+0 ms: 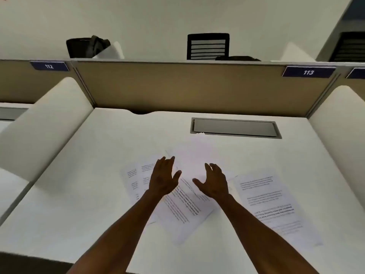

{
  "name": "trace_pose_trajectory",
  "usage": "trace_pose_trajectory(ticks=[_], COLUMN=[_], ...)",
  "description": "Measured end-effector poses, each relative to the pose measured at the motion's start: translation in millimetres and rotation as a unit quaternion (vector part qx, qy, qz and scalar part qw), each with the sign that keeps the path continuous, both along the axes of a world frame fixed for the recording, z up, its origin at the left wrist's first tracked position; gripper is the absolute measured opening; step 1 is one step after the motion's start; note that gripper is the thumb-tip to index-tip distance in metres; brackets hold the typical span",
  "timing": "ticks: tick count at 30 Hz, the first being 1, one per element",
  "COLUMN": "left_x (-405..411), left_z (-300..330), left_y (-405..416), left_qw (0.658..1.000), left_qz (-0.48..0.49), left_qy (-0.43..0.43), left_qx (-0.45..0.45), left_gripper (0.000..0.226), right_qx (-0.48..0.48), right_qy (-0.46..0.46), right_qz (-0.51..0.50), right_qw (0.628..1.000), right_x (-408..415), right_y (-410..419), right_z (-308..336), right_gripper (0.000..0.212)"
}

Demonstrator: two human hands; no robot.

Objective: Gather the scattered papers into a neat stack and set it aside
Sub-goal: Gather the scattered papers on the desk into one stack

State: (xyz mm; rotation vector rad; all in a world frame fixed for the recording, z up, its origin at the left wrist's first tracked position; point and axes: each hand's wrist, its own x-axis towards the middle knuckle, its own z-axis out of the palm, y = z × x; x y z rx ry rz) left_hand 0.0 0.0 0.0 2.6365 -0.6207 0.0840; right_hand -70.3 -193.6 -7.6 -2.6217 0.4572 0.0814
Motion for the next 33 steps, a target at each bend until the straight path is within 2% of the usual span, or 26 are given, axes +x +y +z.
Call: trace_pose_trajectory(ticks=[4, 10, 16, 23, 28, 33], left_x=[-17, -15, 6, 13, 8, -2], left_z=[-30, -45, -38, -45, -51, -56], left_y=[8, -2, -26, -38, -43, -41], left_qw=[0.994, 0.992, 0.983, 0.98, 0.973, 0.97], left_qz=[0.019, 0.042, 0.08, 0.084, 0.106, 0.114], left_qy=[0.099, 0.121, 0.153, 0.173, 0.176, 0.181], left_qx=[0.029, -0.001, -0.054, -0.048, -0.101, -0.116], left_gripper=[0.066, 0.058, 0.058, 0.058, 0.055, 0.054], right_qx=[-0.001, -0.018, -0.071, -0.076, -0.066, -0.03], right_qy=[0.044, 0.096, 0.096, 0.093, 0.015, -0.054], right_qz=[0.033, 0.054, 0.091, 0.114, 0.089, 0.063], right_qw=[0.998, 0.994, 0.989, 0.986, 0.994, 0.996], right_x=[2, 9, 14, 19, 22, 24], right_y=[-2, 4, 3, 1, -1, -13], right_z=[-19, -36, -47, -41, -42, -43], right_gripper=[0.095, 0.105, 0.085, 0.064, 0.033, 0.026])
